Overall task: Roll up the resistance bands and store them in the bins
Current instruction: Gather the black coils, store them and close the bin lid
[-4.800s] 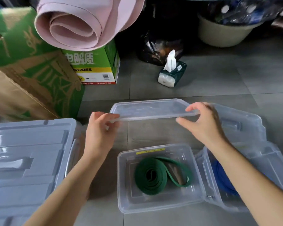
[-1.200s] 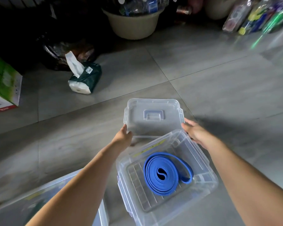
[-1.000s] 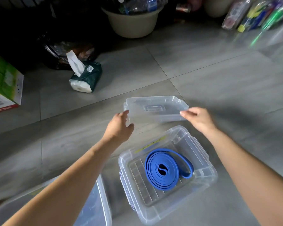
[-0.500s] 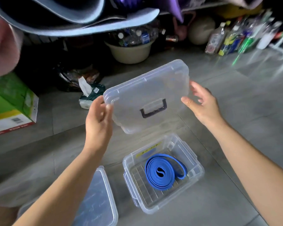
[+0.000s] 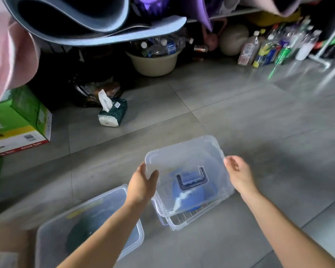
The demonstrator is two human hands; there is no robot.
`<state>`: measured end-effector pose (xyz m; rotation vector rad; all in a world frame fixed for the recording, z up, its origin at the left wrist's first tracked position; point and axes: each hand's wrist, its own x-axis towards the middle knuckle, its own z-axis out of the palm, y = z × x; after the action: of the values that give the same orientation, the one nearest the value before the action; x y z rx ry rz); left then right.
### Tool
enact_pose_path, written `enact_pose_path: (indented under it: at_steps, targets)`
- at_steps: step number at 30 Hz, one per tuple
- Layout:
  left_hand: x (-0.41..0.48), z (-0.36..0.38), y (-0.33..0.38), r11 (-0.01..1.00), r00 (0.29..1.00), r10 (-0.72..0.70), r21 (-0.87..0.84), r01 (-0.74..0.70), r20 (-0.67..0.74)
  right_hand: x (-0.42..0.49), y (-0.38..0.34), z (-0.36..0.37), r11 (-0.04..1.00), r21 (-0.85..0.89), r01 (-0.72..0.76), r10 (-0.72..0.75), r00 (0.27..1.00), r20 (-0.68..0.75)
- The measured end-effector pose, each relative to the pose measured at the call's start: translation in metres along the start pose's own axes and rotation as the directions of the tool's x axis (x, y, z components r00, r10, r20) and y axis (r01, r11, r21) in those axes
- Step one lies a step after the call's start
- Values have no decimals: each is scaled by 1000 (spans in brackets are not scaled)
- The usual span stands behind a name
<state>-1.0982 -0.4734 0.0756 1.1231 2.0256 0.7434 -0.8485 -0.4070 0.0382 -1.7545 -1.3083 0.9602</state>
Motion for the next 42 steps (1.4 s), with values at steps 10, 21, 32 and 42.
enact_pose_path:
  at_steps: [10,21,32,42]
  targets:
    - [-16,23,-32,997,997,-71,22,71,3,-8,7,8,991,-127,-50,51,999,0]
    - [-12,40,-45,987,993,-73,152,59,88,-17,8,4,890,-455,-33,44,999,14]
    - [1,37,-59,743,815,-419,-366,561,399,-7,40,-2,801,73,-594,545,774,322]
    - [-22,53,-56,953,997,-82,-291,80,5,-24,20,12,991,-46,-124,118,986,-114]
